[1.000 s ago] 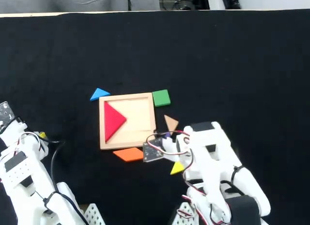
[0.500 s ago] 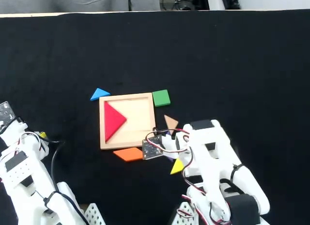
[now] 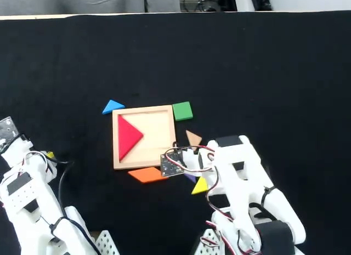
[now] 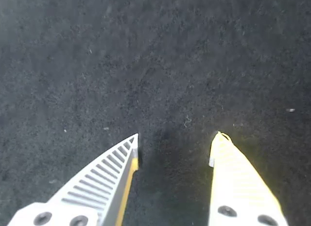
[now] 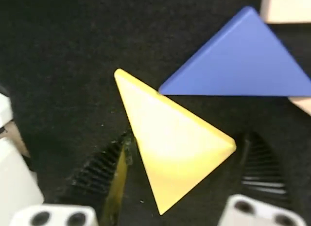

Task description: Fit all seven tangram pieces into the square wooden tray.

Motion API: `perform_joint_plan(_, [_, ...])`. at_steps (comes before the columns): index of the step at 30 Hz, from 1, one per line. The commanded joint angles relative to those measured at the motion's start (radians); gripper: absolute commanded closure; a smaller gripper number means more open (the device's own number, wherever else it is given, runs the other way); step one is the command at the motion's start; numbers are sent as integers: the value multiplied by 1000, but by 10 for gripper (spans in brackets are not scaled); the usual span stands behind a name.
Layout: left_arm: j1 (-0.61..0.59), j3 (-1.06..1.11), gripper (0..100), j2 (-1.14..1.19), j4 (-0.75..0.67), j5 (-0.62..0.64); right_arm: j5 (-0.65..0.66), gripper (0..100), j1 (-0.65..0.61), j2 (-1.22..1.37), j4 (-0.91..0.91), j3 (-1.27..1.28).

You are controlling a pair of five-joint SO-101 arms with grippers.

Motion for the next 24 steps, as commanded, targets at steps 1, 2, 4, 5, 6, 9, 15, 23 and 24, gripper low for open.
perform_joint_plan(1, [8, -7, 758, -15, -17, -5, 11, 675, -11, 2, -5, -1])
perform_joint_plan(2, [8, -7, 758, -15, -17, -5, 11, 669, -11, 2, -5, -1])
perform_joint_plan(4, [8, -7, 758, -15, -17, -5, 8, 670, -11, 2, -9, 1])
perform_joint_plan(5, [8, -7, 758, -15, -17, -5, 8, 670, -9, 2, -9, 1])
perform_joint_plan(6, [8, -7, 758, -15, -17, -5, 8, 670, -8, 2, -11, 1])
perform_joint_plan(9, [8, -7, 758, -15, -17, -5, 6, 674, -5, -4, -5, -1])
perform_joint_plan(15, [8, -7, 758, -15, -17, -5, -101, 829, -26, -56, 184, -193])
perform_joint_plan(23, [8, -7, 758, -15, -17, -5, -198, 881, -141, -111, 342, -429])
perform_joint_plan(24, [8, -7, 758, -15, -17, -5, -216, 881, -167, -111, 344, -447])
